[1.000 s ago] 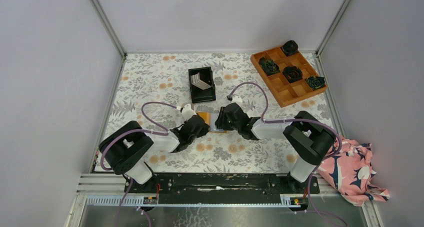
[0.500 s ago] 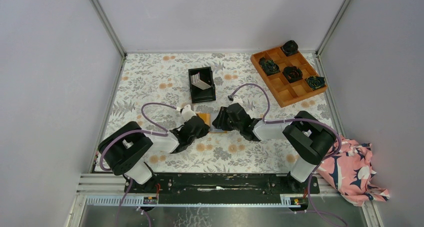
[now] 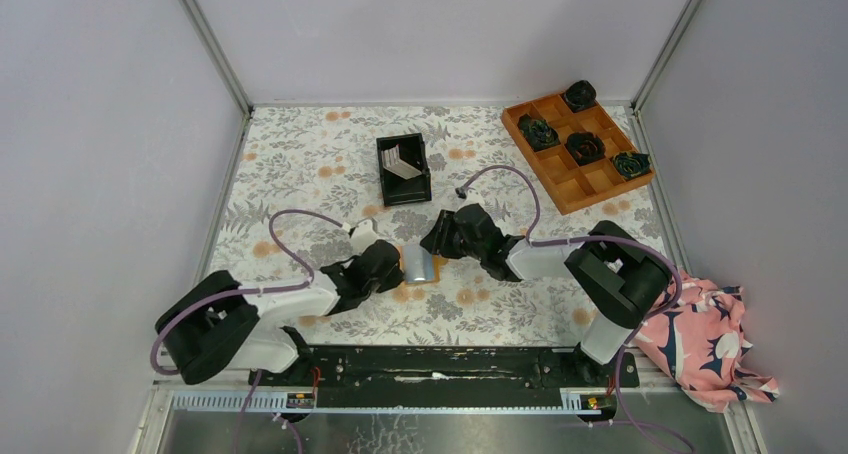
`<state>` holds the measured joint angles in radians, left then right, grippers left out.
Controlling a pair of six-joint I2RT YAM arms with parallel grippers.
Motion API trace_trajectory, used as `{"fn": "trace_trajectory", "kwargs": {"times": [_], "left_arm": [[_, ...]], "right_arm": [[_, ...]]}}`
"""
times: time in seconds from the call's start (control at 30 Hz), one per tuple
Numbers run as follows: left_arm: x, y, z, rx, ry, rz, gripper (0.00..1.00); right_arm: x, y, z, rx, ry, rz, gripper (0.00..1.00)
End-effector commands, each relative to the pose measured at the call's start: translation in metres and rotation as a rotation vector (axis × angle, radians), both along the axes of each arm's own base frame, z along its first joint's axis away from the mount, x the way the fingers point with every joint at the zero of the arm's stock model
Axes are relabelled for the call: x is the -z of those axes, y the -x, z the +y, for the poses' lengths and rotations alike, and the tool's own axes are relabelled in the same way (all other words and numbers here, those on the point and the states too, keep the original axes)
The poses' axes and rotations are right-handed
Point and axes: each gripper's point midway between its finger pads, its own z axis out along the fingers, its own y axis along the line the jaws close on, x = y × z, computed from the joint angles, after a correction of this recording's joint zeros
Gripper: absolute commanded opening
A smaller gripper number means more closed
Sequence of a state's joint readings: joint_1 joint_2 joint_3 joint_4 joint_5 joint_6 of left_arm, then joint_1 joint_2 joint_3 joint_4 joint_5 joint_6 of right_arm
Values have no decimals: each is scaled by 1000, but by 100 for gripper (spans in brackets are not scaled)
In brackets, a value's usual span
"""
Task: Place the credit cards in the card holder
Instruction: Open the card holder at the center of the board.
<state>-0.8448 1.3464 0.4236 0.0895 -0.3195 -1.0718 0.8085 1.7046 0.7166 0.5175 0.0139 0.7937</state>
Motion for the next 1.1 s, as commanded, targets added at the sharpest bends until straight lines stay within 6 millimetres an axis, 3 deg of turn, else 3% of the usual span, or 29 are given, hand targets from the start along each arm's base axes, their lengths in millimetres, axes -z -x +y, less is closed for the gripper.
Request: {"fn": "trace_trajectory", "kwargs": {"times": [0.0, 0.23, 0.5, 0.6, 0.73, 0.83, 1.07], "left_arm": [[14, 26, 44, -33, -168, 79, 11], [5, 24, 47, -56, -149, 51, 12], [18, 28, 50, -55, -173, 76, 11], [25, 31, 52, -56, -176, 87, 11], [30, 33, 52, -57, -175, 92, 10], [32, 35, 54, -61, -176, 95, 10], [34, 36, 55, -60, -174, 93, 9]], "right_arm": [[-7, -6, 5, -10, -49, -16, 45], [-11, -3, 17, -57, -92, -5, 45], [-23, 5, 14, -79, -32, -64, 45], [-41, 11, 18, -93, -3, -116, 44], [-48, 19, 25, -108, 51, -151, 43], [-44, 25, 28, -114, 61, -145, 36], [-13, 32, 23, -102, 112, -84, 9]]}}
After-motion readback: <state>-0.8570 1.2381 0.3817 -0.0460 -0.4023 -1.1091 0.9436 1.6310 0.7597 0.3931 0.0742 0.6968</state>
